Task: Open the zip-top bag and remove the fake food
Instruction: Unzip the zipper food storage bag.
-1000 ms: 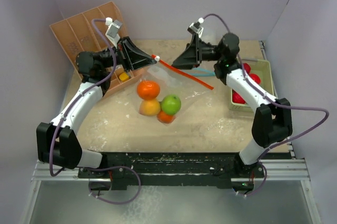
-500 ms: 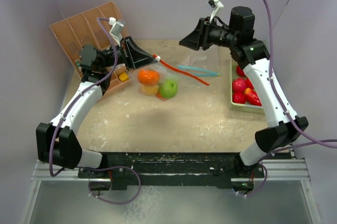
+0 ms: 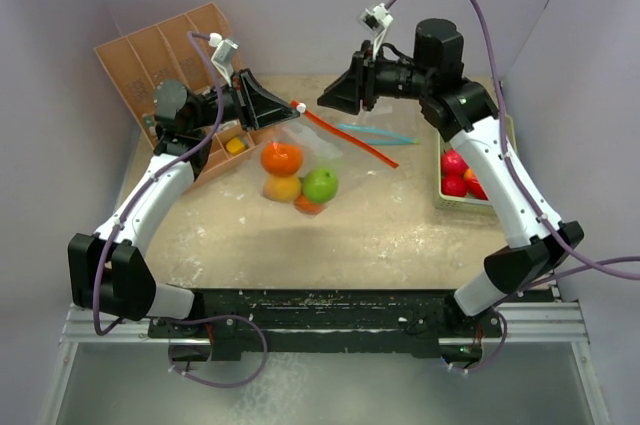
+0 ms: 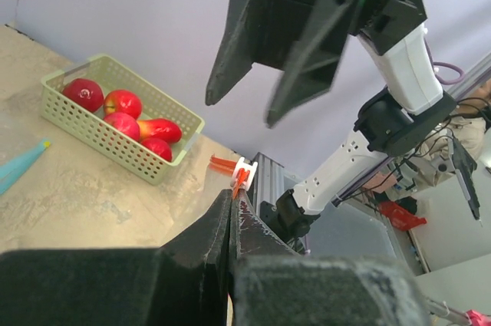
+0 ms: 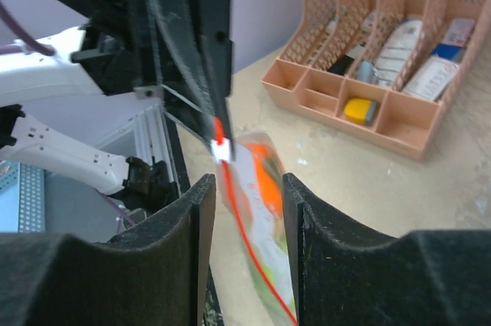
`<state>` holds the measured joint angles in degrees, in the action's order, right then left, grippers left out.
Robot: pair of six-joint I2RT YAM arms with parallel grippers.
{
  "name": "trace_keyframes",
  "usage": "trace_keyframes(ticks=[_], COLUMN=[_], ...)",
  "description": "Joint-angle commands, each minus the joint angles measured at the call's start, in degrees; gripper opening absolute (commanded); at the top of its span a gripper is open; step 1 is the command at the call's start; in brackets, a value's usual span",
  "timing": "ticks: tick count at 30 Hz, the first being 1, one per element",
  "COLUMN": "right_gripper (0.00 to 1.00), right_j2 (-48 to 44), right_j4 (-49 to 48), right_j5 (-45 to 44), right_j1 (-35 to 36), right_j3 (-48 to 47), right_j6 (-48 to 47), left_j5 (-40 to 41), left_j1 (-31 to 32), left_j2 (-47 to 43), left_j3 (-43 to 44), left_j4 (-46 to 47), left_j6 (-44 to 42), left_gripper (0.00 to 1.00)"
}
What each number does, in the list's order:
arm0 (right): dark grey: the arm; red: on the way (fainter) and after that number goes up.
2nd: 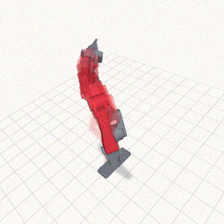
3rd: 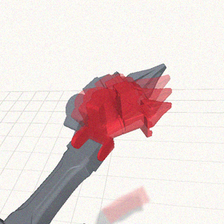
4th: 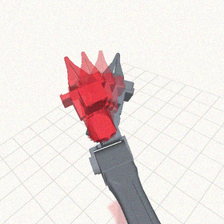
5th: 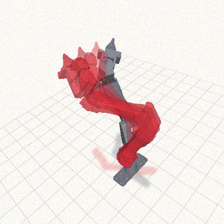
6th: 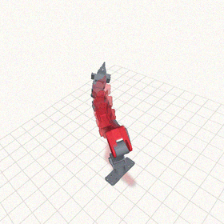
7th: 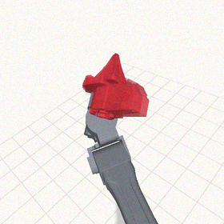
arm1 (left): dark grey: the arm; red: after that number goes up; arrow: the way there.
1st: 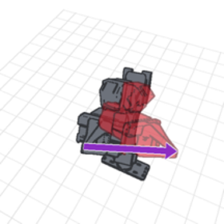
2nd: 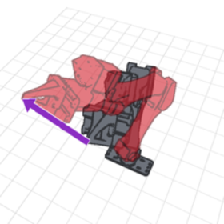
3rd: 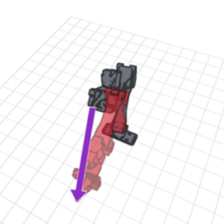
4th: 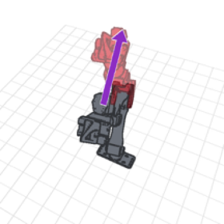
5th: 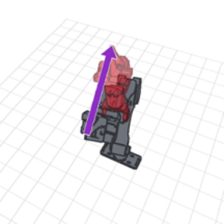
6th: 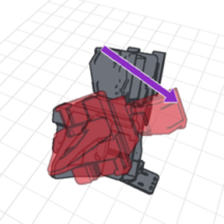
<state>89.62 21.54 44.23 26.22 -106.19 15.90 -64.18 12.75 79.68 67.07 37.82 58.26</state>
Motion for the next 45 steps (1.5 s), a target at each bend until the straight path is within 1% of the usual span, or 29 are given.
trace_keyframes(ticks=[1, 4, 8, 16, 20, 22, 23, 26, 27, 29, 34, 36, 37, 40, 41, 43, 45], right_gripper=[0.46, 0.50, 0.50, 0.40, 0.29, 0.28, 0.31, 0.49, 0.52, 0.52, 0.32, 0.30, 0.33, 0.50, 0.53, 0.53, 0.50], right_j2=[0.6, 1.2, 2.0, 2.9, 3.1, 3.2, 3.3, 3.3, 3.3, 3.6, 5.2, 4.9, 4.6, 3.5, 3.3, 3.5, 4.2], right_j4=[0.4, 0.3, 1.1, 1.8, 1.2, 1.1, 1.3, 1.4, 1.3, 0.5, -0.4, -0.6, -1.0, -2.6, -2.8, -2.9, -2.7], right_j5=[2.2, 2.0, 1.4, -0.2, 0.0, 0.1, -0.1, -1.3, -1.5, -1.3, 0.3, 0.2, -0.2, -0.8, -1.1, -0.6, 0.4], right_j1=[2.8, 4.0, 5.5, 7.4, 7.6, 7.5, 7.6, 7.6, 7.6, 7.6, 7.5, 7.6, 7.6, 7.6, 7.6, 7.5, 7.5], right_j3=[-5.3, -5.9, -6.5, -6.4, -6.4, -6.4, -6.3, -5.7, -5.5, -5.2, -6.7, -6.2, -5.6, -3.9, -3.9, -4.4, -5.5], right_j6=[-2.9, -2.7, -3.3, -4.2, -4.2, -4.1, -4.1, -4.5, -4.5, -4.3, -3.4, -3.3, -3.2, -3.0, -3.0, -2.7, -2.4], left_j5=[1.4, 1.3, 1.3, 1.3, 1.0, 1.0, 1.1, 0.8, 0.6, 0.3, -0.4, -0.5, -0.6, -1.1, -1.2, -1.1, -1.1], left_j1=[-0.3, -0.3, -0.3, -0.3, -0.3, -0.3, -0.3, -0.3, -0.3, -0.3, -0.4, -0.3, -0.4, -0.3, -0.3, -0.4, -0.3], left_j2=[-1.1, -1.2, -1.2, -1.2, -1.3, -1.5, -1.5, -1.3, -1.2, -1.2, -1.1, -0.9, -0.9, -1.1, -1.3, -1.5, -1.9], left_j3=[2.8, 2.7, 2.7, 2.7, 2.6, 2.5, 2.5, 3.1, 3.2, 3.6, 5.0, 5.3, 5.4, 5.2, 5.0, 4.5, 4.0], left_j4=[1.4, 1.2, 0.7, 0.8, 0.7, 0.6, 0.6, 0.8, 0.7, 0.7, -1.4, -1.2, -0.9, 0.1, 0.2, 0.3, 0.7], left_j6=[-1.3, -1.3, -1.7, -1.6, -1.7, -1.7, -1.7, -1.6, -1.6, -1.5, -2.8, -2.7, -2.5, -1.9, -1.8, -1.7, -1.6], left_gripper=[0.00, 0.00, 0.00, 0.00, 0.00, 0.00, 0.00, 0.00, 0.00, 0.00, 0.00, 0.00, 0.00, 0.00, 0.00, 0.00, 0.00])
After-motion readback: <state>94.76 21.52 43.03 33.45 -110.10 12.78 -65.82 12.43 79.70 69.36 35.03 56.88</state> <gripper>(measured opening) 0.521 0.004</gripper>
